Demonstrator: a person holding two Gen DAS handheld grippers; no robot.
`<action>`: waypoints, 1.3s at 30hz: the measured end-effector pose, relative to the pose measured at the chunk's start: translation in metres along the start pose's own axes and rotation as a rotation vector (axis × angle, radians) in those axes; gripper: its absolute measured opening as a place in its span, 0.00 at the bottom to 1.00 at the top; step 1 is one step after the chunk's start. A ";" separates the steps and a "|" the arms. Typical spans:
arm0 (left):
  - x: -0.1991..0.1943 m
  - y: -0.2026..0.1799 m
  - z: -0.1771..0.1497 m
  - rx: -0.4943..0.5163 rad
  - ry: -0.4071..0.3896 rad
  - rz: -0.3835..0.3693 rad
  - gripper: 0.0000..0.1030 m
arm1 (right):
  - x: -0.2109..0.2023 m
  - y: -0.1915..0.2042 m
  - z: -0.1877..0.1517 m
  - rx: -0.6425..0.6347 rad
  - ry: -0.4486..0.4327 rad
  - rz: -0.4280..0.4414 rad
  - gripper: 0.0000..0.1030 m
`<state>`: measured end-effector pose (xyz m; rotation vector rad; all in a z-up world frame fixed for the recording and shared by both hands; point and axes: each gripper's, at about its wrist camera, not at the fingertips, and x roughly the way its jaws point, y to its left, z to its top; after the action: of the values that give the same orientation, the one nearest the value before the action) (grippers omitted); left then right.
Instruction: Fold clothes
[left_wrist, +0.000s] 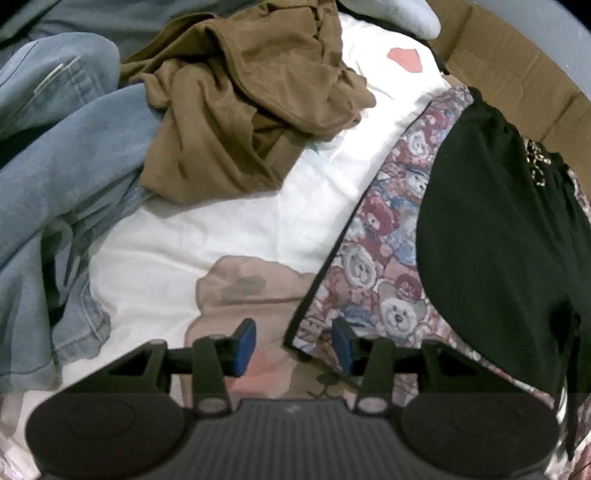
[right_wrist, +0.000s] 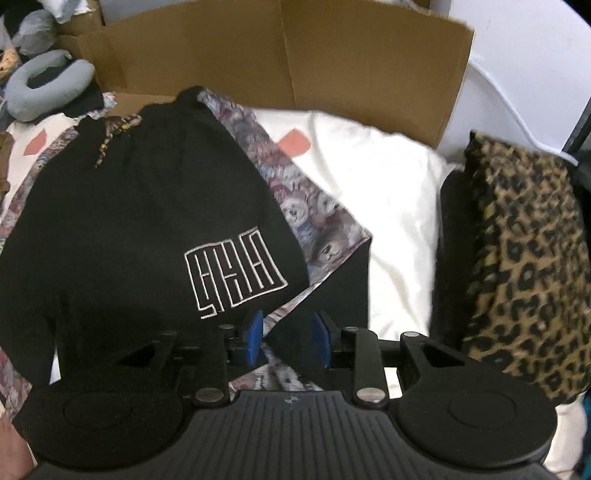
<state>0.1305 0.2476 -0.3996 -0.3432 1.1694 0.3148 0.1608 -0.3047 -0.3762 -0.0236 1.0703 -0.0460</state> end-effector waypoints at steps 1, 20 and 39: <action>0.001 0.001 0.000 -0.007 0.004 0.002 0.47 | 0.005 0.003 -0.001 -0.009 0.008 -0.011 0.35; 0.008 -0.003 -0.002 0.001 0.014 -0.010 0.47 | 0.032 0.021 -0.016 -0.129 0.040 -0.061 0.33; 0.008 -0.003 -0.002 0.021 0.011 0.002 0.47 | -0.012 -0.026 -0.026 -0.110 -0.008 -0.221 0.01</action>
<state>0.1332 0.2445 -0.4077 -0.3253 1.1835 0.3026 0.1316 -0.3300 -0.3765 -0.2409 1.0578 -0.1865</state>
